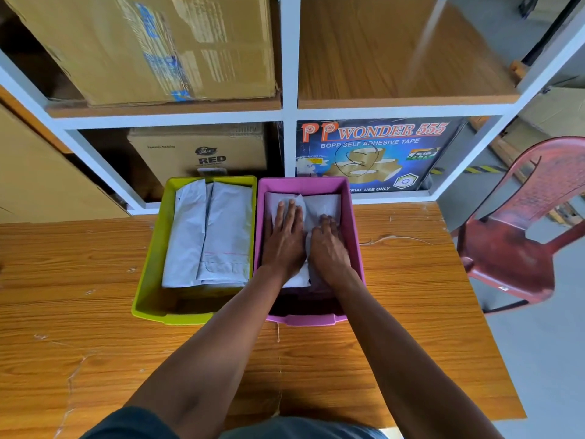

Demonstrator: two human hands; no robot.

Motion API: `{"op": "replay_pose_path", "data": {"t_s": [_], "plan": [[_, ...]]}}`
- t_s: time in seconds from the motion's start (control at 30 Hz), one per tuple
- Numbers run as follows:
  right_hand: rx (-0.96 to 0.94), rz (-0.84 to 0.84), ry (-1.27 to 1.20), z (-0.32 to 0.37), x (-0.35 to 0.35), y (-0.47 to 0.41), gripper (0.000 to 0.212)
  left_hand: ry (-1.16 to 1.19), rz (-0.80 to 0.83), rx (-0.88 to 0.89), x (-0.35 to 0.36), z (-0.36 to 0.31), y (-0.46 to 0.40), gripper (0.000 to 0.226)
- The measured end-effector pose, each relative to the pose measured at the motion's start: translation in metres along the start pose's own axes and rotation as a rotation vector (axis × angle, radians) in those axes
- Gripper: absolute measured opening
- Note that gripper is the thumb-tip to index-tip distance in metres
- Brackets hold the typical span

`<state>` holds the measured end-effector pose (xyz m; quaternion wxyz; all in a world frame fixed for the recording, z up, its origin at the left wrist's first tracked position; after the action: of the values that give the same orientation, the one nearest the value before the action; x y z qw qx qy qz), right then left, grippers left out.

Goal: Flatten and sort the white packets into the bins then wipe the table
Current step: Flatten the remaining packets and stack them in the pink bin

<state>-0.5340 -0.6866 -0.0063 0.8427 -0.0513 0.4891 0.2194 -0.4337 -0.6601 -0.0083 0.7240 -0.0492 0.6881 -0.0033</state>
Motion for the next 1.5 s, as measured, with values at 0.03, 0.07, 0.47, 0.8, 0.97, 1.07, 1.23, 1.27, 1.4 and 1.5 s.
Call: {"op": "replay_pose_path", "data": {"t_s": [0.03,0.07,0.47,0.8,0.97,1.07,1.23,1.27,1.4,1.5], "plan": [[0.003,-0.032,-0.055,0.001,-0.004,-0.004,0.054,-0.003,-0.009,0.000,-0.003,-0.001,0.001,0.080],[-0.015,-0.069,-0.098,0.002,-0.007,-0.009,0.055,-0.005,-0.022,-0.001,-0.005,-0.002,0.002,0.080],[-0.112,-0.027,-0.044,-0.026,0.032,-0.035,0.073,0.070,-0.034,-0.051,0.006,0.000,-0.002,0.066],[-0.123,-0.057,0.026,-0.028,0.038,-0.036,0.068,0.035,-0.058,-0.040,0.019,0.001,-0.002,0.066],[-0.111,-0.047,0.011,-0.028,0.039,-0.037,0.065,0.024,-0.064,-0.031,0.023,0.001,-0.001,0.067],[-0.099,-0.048,0.004,-0.029,0.039,-0.038,0.064,0.019,-0.043,-0.021,0.029,0.001,-0.002,0.067],[-0.082,-0.037,0.012,-0.032,0.043,-0.040,0.063,0.002,-0.028,-0.015,0.031,0.001,-0.002,0.069],[-0.084,-0.033,0.014,-0.032,0.044,-0.040,0.063,-0.001,-0.028,-0.011,0.031,0.000,-0.002,0.069],[-0.076,-0.029,0.022,-0.033,0.045,-0.040,0.062,-0.023,-0.012,-0.003,0.030,-0.001,-0.001,0.071],[-0.054,0.001,0.036,-0.034,0.046,-0.042,0.062,-0.014,0.061,-0.023,0.031,-0.001,-0.004,0.078]]}}
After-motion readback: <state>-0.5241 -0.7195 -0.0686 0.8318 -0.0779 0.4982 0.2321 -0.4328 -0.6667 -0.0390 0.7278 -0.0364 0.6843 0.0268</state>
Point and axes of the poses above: each hand's wrist, its own y-axis away from the middle knuckle, its own x-axis out of the palm, z = x × y, the point moved 8 cm from there along -y, towards the middle knuckle, and after that the axes turned 12 degrees about -y, right-handed, at the moved point
